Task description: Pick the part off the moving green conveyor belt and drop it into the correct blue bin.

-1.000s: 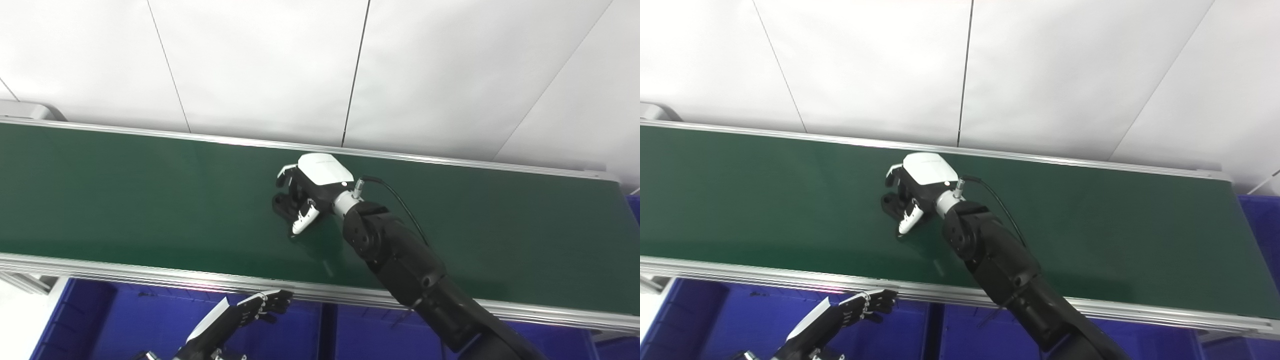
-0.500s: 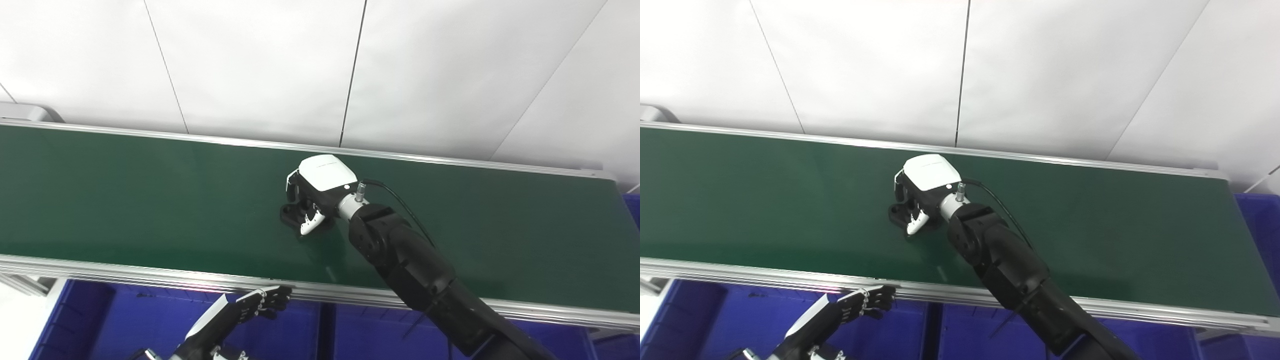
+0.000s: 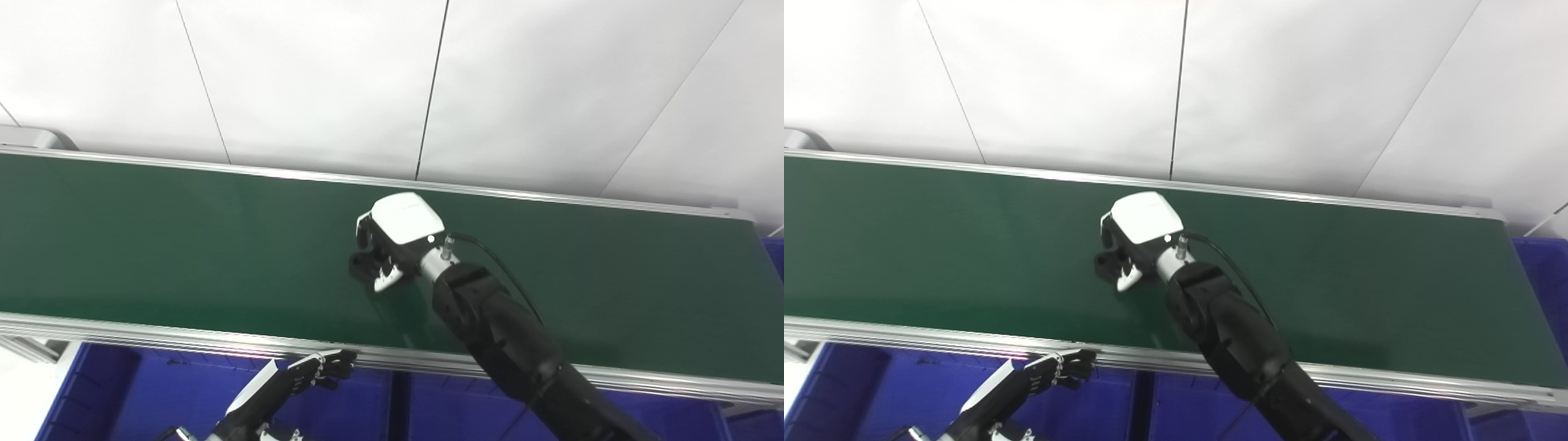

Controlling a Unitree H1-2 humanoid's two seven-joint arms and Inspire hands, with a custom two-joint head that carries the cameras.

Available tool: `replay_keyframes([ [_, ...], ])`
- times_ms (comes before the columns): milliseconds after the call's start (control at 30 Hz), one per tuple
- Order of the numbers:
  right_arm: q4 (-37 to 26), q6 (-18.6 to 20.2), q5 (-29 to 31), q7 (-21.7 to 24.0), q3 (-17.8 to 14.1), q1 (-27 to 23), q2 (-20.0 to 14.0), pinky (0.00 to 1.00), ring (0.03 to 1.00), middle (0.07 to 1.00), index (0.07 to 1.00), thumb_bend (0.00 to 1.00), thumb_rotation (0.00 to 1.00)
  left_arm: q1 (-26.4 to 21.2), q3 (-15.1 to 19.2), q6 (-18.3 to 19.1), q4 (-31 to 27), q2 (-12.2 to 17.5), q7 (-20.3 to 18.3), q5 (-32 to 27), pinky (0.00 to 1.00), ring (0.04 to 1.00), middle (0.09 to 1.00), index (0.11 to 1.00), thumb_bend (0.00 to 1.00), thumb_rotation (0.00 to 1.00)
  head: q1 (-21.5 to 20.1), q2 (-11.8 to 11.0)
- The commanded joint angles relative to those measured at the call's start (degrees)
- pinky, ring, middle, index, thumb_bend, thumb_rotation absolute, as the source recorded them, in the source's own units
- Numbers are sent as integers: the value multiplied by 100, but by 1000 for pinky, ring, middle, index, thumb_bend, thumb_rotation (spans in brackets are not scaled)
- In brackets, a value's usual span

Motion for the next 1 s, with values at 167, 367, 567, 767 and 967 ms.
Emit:
replay_keyframes([
  [167,-1348,302,-50,206,-490,208,106,230,343,454,546,509,0,20,30,-205,-208,54,3,22,727,796,827,834,850,219,9,49],
  [367,-2299,614,-132,448,-890,594,124,208,341,441,539,510,0,21,16,-206,-239,65,6,39,723,795,831,836,845,242,44,109],
  [567,-3072,623,-184,549,-1214,1090,-17,168,243,471,484,531,0,39,10,-204,-293,40,-29,35,727,807,840,827,845,229,72,197],
  [767,-3810,632,212,642,-1681,2030,-194,193,245,470,482,531,0,54,-4,-202,-374,12,-74,10,732,807,846,822,852,234,40,349],
  [967,-4290,413,596,516,-2018,2970,-368,144,205,469,482,530,0,59,25,-203,-435,-8,-153,-46,719,798,850,824,855,238,-14,494],
])
